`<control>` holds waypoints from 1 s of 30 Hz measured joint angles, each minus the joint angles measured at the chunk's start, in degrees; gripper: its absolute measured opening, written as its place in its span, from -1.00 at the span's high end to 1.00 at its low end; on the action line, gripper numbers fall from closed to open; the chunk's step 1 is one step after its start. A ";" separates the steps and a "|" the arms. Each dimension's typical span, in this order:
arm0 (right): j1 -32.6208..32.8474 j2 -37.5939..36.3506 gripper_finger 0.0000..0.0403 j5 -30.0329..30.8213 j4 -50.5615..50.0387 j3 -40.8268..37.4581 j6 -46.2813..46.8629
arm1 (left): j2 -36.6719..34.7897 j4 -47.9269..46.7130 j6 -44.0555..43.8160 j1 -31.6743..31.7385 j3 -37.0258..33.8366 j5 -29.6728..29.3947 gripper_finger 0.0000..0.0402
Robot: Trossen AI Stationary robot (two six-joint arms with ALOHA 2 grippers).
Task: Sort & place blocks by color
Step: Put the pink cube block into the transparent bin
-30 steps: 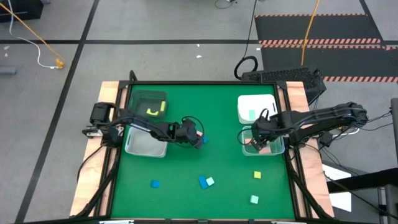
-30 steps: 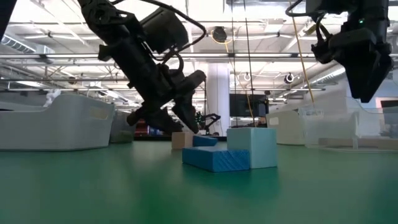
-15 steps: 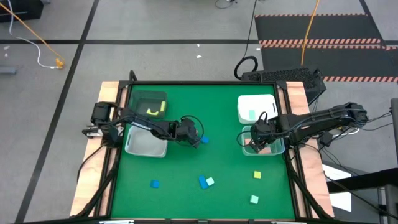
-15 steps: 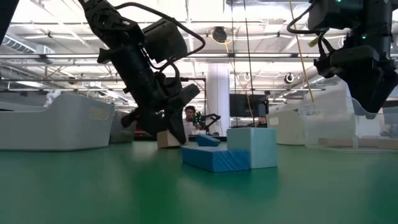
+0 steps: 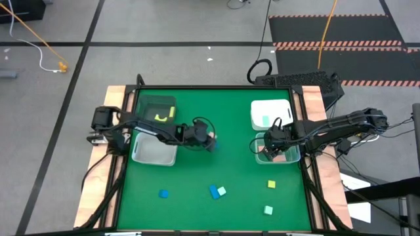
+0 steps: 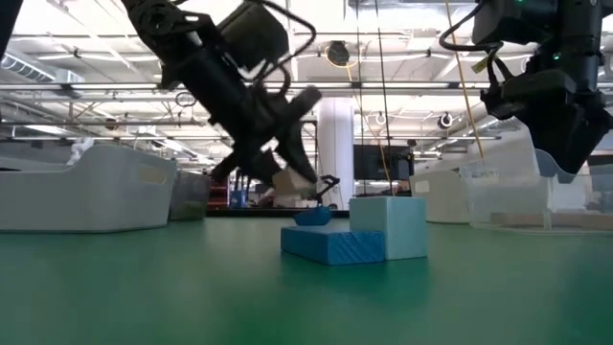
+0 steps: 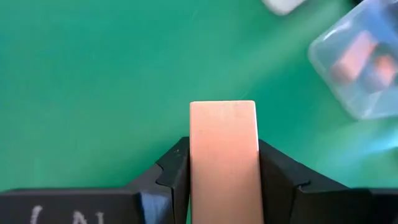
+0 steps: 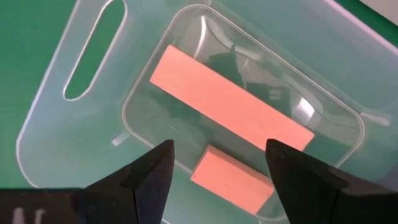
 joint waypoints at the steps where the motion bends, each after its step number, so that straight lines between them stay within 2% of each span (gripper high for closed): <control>1: 0.00 0.00 -0.23 0.28 0.33 0.00 0.00 | -1.05 0.16 0.76 0.18 0.00 -0.01 0.34; 8: 0.00 0.00 -0.23 1.73 6.01 0.00 0.34 | -8.76 4.46 8.50 0.53 0.00 1.44 0.34; 14: 0.00 -0.34 -0.23 1.37 9.99 0.00 0.44 | -13.66 8.54 11.67 -0.26 0.04 2.54 0.34; 18: 0.00 -1.85 -0.23 -3.22 11.42 -0.04 1.86 | -15.70 10.61 13.99 -1.00 0.07 2.52 0.34; 23: 0.02 -5.01 -0.23 -7.55 22.43 -0.04 1.57 | -15.98 11.25 18.81 -2.18 0.07 2.61 0.34; 27: 0.00 -6.91 -0.23 -6.72 35.38 -0.04 -1.86 | -15.68 11.42 25.76 -3.33 0.07 3.41 0.34; 30: 0.00 -7.30 -0.23 -3.26 44.99 -0.04 -3.54 | -15.55 11.51 30.70 -3.89 0.04 3.52 0.34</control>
